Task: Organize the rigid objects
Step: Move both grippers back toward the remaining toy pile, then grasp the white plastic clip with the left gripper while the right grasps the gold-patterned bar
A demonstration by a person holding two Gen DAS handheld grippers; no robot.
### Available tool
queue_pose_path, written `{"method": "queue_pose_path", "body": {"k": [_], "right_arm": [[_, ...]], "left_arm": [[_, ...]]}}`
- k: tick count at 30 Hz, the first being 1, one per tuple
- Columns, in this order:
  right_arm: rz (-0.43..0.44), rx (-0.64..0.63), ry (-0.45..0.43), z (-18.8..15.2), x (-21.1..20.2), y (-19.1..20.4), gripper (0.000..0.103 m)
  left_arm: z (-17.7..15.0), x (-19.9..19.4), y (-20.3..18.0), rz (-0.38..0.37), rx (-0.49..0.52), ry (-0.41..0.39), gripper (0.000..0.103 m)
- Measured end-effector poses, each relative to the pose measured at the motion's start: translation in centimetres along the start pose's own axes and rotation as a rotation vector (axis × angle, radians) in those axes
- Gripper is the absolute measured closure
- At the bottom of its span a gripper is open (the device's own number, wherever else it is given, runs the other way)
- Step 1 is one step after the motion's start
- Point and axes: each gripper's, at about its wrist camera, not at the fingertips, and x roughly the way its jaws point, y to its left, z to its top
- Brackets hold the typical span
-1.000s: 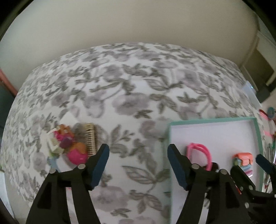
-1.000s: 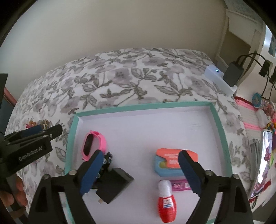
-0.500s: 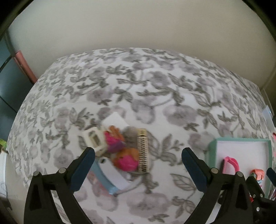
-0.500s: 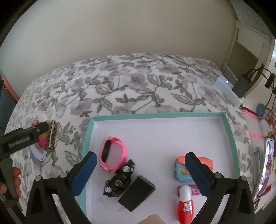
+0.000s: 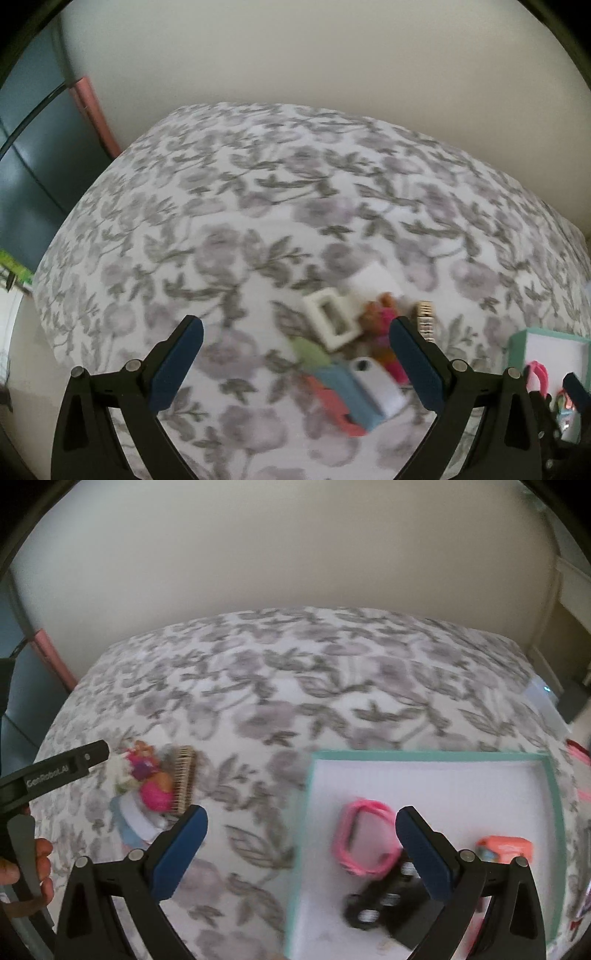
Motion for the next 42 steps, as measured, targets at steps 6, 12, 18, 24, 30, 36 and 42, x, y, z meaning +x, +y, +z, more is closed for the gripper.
{"method": "queue_pose_path", "body": {"k": [6,12,18,24,30,36,42], "right_arm": [[0.041,-0.061,0.034,-0.4,1.8,3.5,0.000],[0.053,-0.107,0.058,-0.9,3.2,5.7,0.000],[0.047,-0.130,0.083,-1.2,4.7,6.7,0.000],[0.048,-0.144,0.096,-1.0,5.8,7.3,0.006],[0.052,-0.153,0.110,-0.9,6.7,7.5,0.022],[0.077,-0.137,0.129,-0.4,7.9,7.4,0.038],[0.108,-0.136,0.128,0.6,8.6,7.5,0.042]], "left_arm": [[-0.1,0.8,2.1,-0.012,-0.043,0.036,0.003],[-0.2,2.2,2.5,-0.029,-0.043,0.079,0.003],[-0.2,3.2,2.6,-0.049,-0.048,0.096,0.003],[-0.3,4.4,2.3,-0.050,-0.042,0.116,0.003],[-0.5,5.4,1.9,-0.039,-0.040,0.137,0.003],[0.1,6.7,0.8,-0.047,-0.036,0.157,0.012],[0.9,8.1,-0.2,-0.064,-0.053,0.176,0.026]]}}
